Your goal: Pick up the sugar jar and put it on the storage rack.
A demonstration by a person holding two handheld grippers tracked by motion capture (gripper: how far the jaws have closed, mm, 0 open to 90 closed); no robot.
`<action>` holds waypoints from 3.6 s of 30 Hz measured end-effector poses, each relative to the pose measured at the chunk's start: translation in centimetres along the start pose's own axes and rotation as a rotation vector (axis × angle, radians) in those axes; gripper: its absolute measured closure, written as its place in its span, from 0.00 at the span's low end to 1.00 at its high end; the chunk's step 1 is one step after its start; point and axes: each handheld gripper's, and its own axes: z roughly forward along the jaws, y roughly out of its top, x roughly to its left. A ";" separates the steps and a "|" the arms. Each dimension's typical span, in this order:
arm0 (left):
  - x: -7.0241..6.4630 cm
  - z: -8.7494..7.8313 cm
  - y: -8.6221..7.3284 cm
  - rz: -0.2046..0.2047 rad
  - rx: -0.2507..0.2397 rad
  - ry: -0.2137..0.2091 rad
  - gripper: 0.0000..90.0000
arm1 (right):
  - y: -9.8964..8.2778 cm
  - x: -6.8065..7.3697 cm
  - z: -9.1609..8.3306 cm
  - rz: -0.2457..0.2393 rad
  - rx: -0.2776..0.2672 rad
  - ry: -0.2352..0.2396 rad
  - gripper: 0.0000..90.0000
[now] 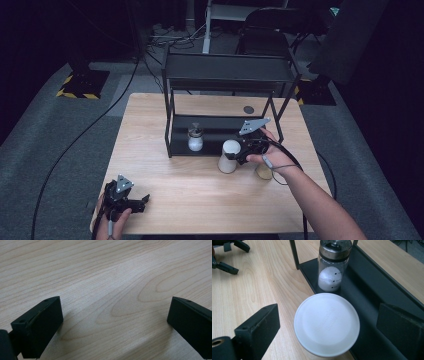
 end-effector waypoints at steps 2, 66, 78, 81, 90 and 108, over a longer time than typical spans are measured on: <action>0.0 0.0 0.0 0.000 0.000 0.000 0.00 | 0.0 0.0 0.2 0.000 0.003 0.000 0.06; 0.1 0.0 0.0 0.005 0.000 -0.005 0.00 | 2.6 0.2 0.0 -0.025 0.032 -0.023 0.37; 0.0 0.0 0.0 0.004 0.000 -0.005 0.00 | 4.7 -0.5 -1.1 -0.037 0.019 -0.037 0.37; 0.0 0.0 0.0 0.004 0.000 -0.005 0.00 | 5.2 -0.9 -1.2 -0.040 0.012 -0.041 0.37; 0.0 0.0 0.0 0.004 0.000 -0.004 0.00 | 6.5 -1.9 -0.2 -0.038 0.011 -0.043 0.37; 0.1 0.0 0.0 0.007 0.000 -0.008 0.00 | 7.2 -4.5 4.7 -0.017 0.061 -0.039 0.37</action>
